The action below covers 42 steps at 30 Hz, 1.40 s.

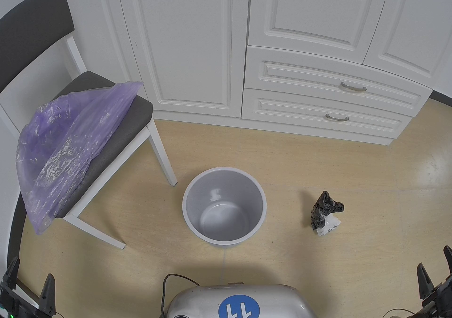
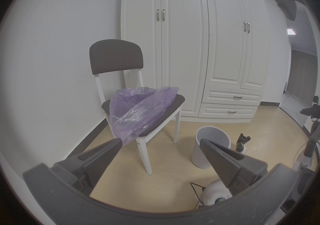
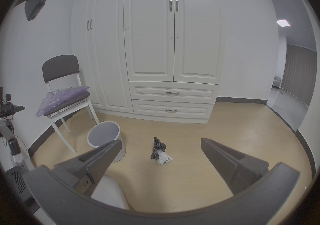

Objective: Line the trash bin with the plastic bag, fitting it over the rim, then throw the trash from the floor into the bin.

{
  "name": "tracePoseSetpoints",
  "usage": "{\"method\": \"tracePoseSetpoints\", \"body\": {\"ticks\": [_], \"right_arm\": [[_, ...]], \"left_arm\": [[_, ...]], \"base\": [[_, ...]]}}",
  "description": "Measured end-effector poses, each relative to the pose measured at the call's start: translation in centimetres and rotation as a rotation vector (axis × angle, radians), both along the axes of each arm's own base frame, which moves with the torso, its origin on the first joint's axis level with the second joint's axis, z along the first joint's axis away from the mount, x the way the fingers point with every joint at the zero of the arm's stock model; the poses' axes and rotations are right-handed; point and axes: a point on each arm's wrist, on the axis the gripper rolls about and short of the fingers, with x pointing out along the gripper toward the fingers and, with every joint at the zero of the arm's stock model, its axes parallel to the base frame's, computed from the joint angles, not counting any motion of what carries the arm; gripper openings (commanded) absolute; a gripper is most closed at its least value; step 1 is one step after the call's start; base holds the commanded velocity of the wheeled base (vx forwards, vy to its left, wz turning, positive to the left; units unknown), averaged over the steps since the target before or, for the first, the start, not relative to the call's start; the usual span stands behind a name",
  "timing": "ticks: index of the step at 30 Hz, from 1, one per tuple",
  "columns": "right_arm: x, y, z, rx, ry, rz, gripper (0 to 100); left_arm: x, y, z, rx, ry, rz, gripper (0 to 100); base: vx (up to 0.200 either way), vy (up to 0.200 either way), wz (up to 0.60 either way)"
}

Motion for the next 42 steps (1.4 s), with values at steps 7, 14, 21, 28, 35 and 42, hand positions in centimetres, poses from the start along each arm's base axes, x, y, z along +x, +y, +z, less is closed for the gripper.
{"method": "tracePoseSetpoints", "body": {"ticks": [7,14,21,28,35,42], "right_arm": [[0.00,0.00,0.01,-0.001,-0.001,0.000,100],[0.00,0.00,0.01,0.004,-0.001,-0.002,100],[0.00,-0.01,0.01,-0.002,-0.001,-0.002,100],[0.00,0.03,0.00,-0.043,0.000,0.010,100],[0.00,0.03,0.02,-0.015,-0.002,0.010,100],[0.00,0.02,0.03,0.005,-0.003,0.009,100]], "left_arm": [[0.00,0.00,-0.01,0.001,0.001,-0.002,100],[0.00,-0.01,-0.01,0.003,0.001,-0.002,100],[0.00,-0.04,0.01,0.024,-0.001,-0.010,100],[0.00,-0.08,0.03,0.048,-0.003,-0.032,100],[0.00,-0.05,0.02,0.001,-0.002,-0.018,100],[-0.01,0.06,0.37,-0.038,-0.038,0.034,100]], "base": [[0.000,0.000,0.00],[0.000,0.000,0.00],[0.000,0.000,0.00],[0.000,0.000,0.00],[0.000,0.000,0.00],[0.000,0.000,0.00]]}}
